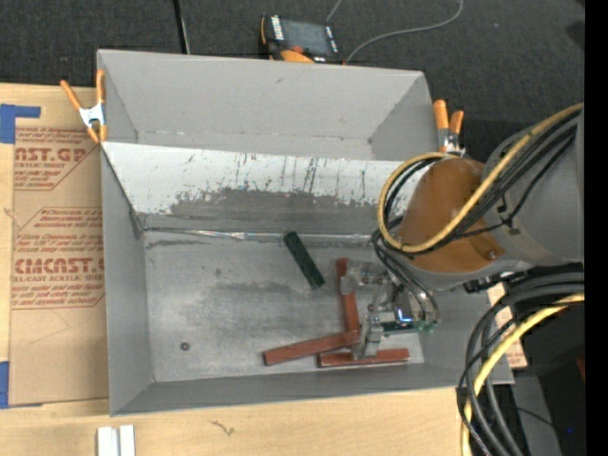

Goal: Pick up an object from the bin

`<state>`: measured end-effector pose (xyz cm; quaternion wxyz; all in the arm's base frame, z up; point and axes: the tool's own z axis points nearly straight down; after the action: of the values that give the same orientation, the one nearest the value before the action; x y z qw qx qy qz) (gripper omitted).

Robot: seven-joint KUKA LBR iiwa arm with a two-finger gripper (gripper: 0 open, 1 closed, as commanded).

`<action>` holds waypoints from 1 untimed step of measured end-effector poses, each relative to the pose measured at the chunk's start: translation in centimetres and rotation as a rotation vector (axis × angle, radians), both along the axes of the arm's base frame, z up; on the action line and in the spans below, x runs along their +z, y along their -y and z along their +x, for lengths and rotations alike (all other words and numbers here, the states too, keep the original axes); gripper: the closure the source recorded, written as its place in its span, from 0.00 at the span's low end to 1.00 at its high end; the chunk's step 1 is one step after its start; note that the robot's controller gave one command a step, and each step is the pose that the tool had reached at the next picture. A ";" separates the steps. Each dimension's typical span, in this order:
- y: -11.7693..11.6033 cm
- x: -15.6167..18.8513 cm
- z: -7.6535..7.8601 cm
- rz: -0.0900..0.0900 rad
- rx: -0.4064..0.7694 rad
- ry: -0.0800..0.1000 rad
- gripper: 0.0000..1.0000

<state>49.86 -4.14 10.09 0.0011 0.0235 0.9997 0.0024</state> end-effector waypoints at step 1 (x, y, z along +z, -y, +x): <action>-6.3 -0.1 -2.0 -0.002 0.151 -0.004 0.00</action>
Offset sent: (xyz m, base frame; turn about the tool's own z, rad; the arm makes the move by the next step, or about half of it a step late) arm -0.0189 0.0594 -0.0005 -0.1465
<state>47.89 2.12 9.98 -0.0009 -0.0522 0.9986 0.0013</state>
